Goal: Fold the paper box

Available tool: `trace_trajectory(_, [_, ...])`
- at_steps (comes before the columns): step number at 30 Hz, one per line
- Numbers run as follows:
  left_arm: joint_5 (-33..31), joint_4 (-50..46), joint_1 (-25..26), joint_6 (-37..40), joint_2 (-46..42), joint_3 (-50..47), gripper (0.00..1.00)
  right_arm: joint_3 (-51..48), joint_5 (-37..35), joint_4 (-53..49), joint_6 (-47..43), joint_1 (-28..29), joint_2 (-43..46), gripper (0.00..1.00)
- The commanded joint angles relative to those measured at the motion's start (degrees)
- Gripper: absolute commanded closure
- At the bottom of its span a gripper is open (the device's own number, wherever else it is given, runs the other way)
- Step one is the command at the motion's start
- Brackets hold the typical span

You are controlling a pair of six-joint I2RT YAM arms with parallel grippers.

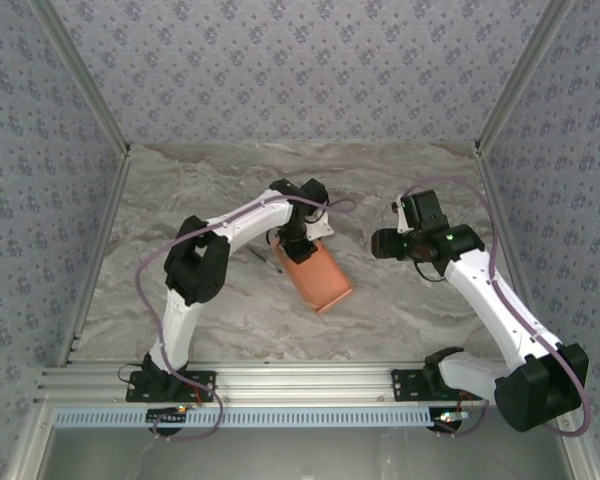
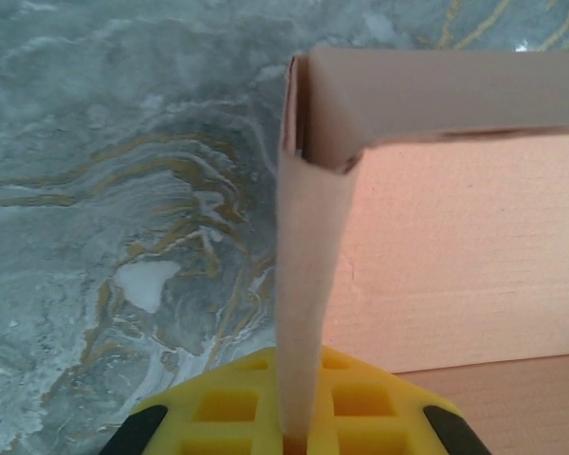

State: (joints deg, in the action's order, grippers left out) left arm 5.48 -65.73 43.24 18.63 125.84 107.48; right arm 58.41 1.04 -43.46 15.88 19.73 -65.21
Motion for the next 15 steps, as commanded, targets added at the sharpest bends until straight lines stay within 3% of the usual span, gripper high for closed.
trace_trajectory(1, [-2.2,-9.4,1.5,3.3,6.7,11.2,0.87,-1.7,-0.2,0.4,1.1,-0.3,1.1,0.35])
trace_trajectory(8, [-3.5,-13.2,2.7,3.2,11.8,20.2,0.80,-3.3,-0.5,0.6,1.0,-0.6,1.8,0.35])
trace_trajectory(15, [-2.1,-13.7,2.8,3.7,12.7,23.2,0.65,-5.5,0.0,1.1,1.3,-2.7,3.7,0.34])
